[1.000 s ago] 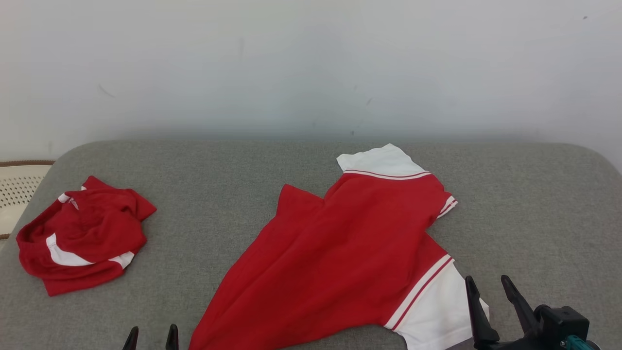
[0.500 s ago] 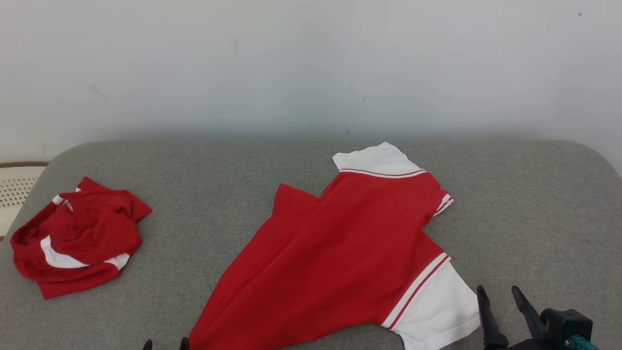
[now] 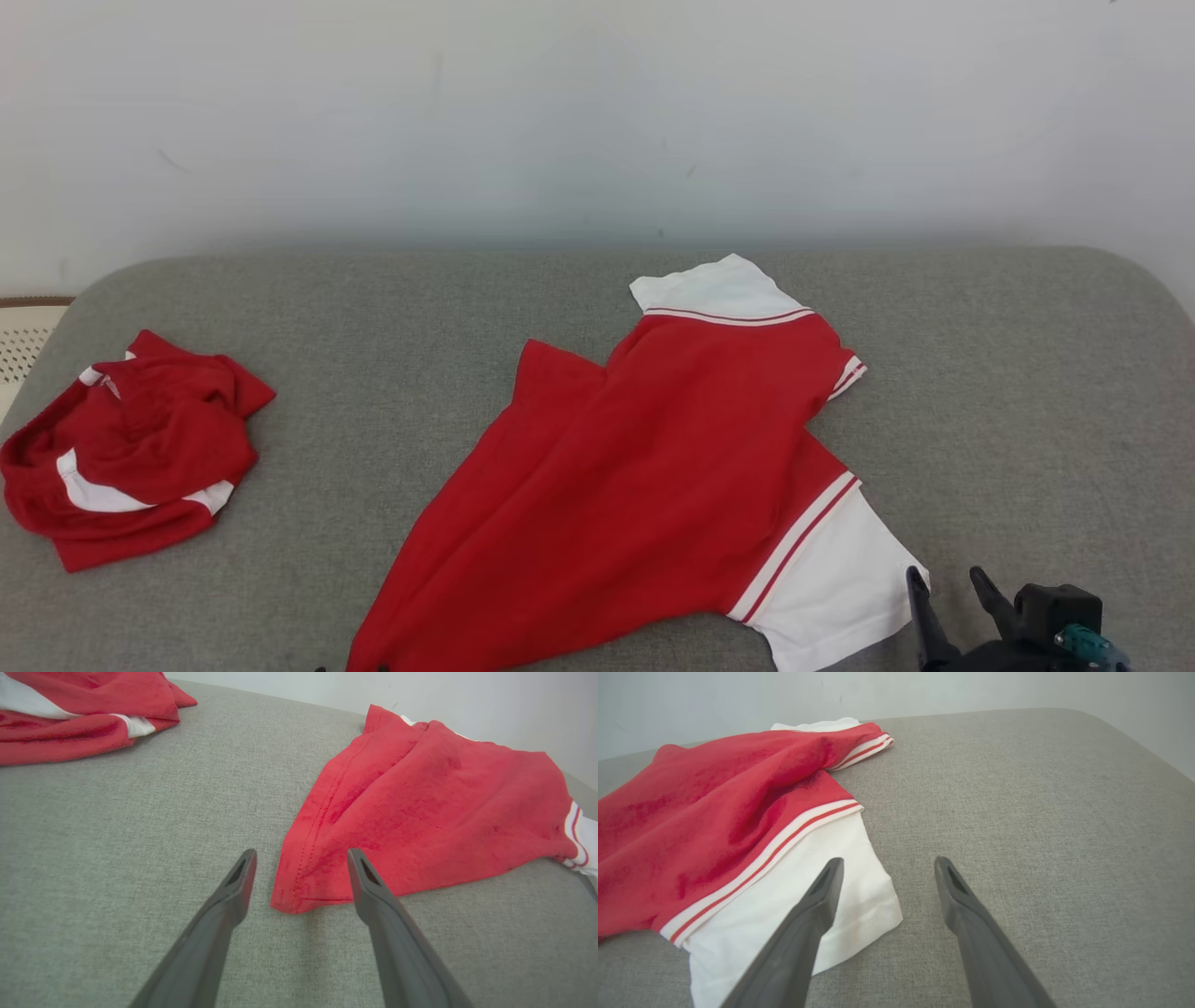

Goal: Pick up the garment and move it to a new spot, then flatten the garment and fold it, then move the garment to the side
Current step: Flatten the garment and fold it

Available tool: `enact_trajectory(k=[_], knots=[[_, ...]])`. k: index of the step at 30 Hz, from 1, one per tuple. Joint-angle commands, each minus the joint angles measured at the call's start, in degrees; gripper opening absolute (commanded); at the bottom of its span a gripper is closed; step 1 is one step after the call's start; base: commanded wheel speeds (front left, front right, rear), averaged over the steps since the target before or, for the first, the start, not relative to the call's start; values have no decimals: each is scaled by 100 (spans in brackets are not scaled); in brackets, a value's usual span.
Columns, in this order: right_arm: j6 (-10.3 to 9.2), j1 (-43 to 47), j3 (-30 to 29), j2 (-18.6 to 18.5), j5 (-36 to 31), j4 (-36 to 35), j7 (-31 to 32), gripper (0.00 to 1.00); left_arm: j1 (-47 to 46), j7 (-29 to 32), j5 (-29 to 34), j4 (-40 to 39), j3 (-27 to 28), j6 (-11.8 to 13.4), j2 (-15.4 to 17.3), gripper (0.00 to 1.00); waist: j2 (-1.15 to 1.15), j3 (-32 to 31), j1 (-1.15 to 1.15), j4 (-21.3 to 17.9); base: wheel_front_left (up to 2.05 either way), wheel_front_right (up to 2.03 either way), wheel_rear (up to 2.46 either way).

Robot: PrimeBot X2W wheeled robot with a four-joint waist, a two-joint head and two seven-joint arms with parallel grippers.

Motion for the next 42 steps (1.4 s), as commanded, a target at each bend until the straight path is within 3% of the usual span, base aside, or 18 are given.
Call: enact_trajectory(k=[1,12,13,14,15,16,17,23,29,42], knots=[[-2,-109,52,-8,41,195,-50,100,-129,-45,-3,189,-8,-47,6,100,0,47,0,-41,0,0,0],[-2,-748,406,1,145,1355,-168,100,-477,-60,0,852,-30,-211,-56,100,0,181,0,-117,0,0,0],[-2,-808,438,8,168,1458,-193,100,-513,-60,-10,885,-19,-225,-64,96,0,189,0,-114,0,0,0],[-2,-860,463,14,198,1576,-172,100,-540,-61,-14,918,-19,-252,-69,76,0,195,0,-111,0,0,0],[-2,-910,499,21,224,1675,-164,45,-562,-61,-19,960,-20,-268,-80,40,0,200,0,-108,0,0,0],[-2,-960,529,24,251,1752,-195,0,-577,-61,-29,1002,-22,-283,-91,5,0,203,0,-106,0,0,0],[-2,-1002,562,26,274,1824,-227,0,-590,-61,-22,1044,-37,-312,-94,0,0,204,0,-105,0,0,0],[-2,-1136,733,34,495,2138,-442,0,-627,-62,72,1088,-54,-354,-135,0,0,160,0,-103,0,0,0],[-2,-1076,869,-6,887,1972,-648,0,-448,-62,181,717,39,-362,-151,0,0,103,0,-98,0,0,0],[-2,-208,923,-187,1735,124,-443,0,248,-63,414,-731,163,-219,-43,0,0,24,0,-143,0,0,0]])
